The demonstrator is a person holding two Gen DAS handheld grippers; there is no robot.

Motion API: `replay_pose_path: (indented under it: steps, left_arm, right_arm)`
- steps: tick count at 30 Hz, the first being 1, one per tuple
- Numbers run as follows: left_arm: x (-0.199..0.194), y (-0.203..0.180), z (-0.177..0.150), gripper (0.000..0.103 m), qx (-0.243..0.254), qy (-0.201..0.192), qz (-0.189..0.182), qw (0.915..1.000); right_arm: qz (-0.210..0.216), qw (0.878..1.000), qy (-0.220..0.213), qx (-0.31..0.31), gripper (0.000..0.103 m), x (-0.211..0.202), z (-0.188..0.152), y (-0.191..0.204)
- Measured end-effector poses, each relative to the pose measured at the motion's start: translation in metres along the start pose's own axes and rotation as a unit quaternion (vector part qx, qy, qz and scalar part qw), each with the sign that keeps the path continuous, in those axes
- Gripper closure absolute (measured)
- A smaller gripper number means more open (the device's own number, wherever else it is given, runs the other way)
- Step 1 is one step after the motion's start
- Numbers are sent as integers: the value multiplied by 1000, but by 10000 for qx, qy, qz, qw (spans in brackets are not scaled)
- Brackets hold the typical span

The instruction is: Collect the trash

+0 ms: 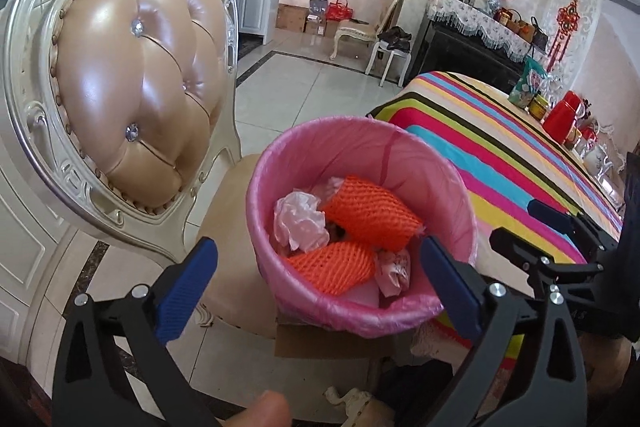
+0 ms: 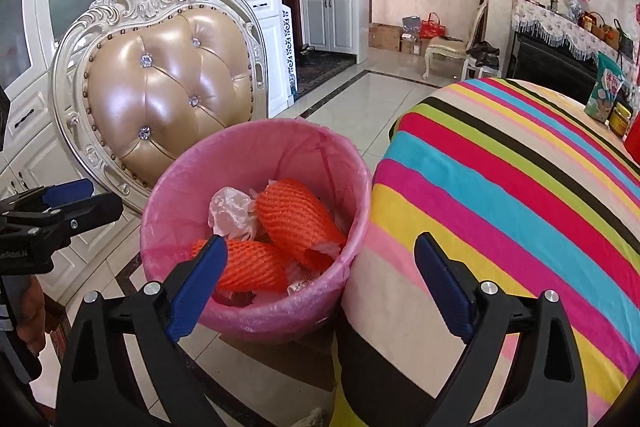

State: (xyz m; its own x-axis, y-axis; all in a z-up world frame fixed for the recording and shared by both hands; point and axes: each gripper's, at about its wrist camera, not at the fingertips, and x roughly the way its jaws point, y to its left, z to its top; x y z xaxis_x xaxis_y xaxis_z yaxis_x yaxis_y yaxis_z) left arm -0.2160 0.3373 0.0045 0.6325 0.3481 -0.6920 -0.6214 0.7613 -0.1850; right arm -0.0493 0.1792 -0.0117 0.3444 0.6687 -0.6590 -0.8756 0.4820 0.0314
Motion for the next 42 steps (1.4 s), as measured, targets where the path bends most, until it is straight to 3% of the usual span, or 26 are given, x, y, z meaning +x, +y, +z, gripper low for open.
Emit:
replay_pose_path:
  steps: [42]
  left_arm:
    - [4, -11, 0, 5, 236, -45, -86, 9997]
  right_arm:
    - [9, 10000, 23, 27, 14, -4, 3, 0]
